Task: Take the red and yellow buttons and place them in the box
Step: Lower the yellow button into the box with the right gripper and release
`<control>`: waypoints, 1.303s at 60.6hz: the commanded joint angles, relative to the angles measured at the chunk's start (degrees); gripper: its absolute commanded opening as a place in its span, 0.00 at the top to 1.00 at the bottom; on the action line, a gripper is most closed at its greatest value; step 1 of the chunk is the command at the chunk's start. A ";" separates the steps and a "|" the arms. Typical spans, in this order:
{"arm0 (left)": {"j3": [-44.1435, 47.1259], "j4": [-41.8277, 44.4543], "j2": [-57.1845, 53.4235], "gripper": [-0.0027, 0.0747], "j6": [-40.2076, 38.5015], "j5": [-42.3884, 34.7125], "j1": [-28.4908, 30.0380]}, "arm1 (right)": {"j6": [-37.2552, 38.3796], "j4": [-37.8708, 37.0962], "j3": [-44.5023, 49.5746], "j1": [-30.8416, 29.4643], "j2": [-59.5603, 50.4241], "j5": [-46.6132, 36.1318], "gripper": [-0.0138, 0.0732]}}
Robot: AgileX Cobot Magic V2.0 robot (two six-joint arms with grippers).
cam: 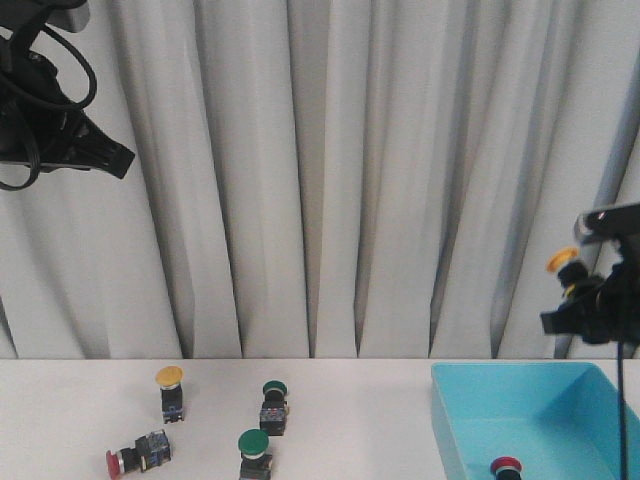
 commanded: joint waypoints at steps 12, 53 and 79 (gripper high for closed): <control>-0.19 0.09 -2.67 0.97 -0.84 -1.81 -0.10 | 8.93 -3.81 -1.51 -4.39 11.90 3.55 0.81; 6.42 0.14 -2.67 0.97 -0.78 -3.13 -0.10 | 2.85 -3.11 -1.51 -4.19 24.75 12.71 0.47; 6.42 0.14 -4.02 0.97 -0.84 -3.12 -0.22 | 2.33 0.04 -2.13 -4.19 18.84 10.22 0.18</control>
